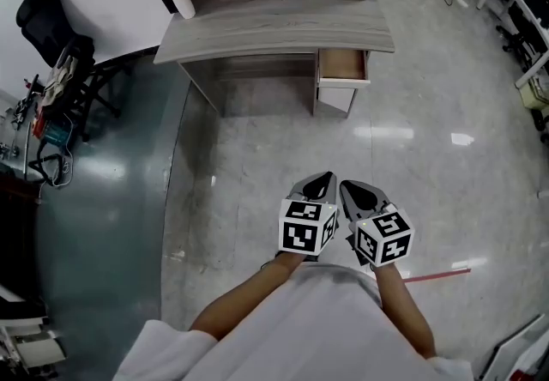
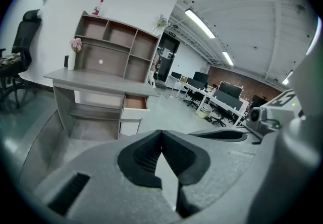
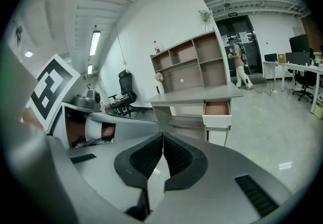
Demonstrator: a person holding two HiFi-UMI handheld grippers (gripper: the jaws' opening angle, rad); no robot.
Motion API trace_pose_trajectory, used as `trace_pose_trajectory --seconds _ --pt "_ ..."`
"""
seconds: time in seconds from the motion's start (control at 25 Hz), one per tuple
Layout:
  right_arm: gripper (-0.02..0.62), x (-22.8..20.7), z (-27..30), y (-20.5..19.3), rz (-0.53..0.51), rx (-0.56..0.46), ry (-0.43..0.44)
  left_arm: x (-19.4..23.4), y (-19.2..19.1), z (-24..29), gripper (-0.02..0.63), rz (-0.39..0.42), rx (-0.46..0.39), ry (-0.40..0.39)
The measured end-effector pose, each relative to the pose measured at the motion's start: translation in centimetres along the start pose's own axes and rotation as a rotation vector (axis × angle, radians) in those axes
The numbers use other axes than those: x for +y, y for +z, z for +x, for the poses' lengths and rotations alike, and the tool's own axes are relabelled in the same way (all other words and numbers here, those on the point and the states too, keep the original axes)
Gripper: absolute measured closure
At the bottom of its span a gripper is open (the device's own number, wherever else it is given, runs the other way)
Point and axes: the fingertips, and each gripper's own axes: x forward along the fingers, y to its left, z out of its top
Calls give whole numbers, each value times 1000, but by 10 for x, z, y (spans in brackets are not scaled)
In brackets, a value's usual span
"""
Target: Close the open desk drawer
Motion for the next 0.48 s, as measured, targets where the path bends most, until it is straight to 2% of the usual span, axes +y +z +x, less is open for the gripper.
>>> trace_pose_trajectory --seconds 0.2,0.48 --pt "594 2 27 23 25 -15 -34 31 18 1 603 -8 1 -20" --pt "594 4 49 28 82 -24 -63 60 22 3 603 -2 14 -28"
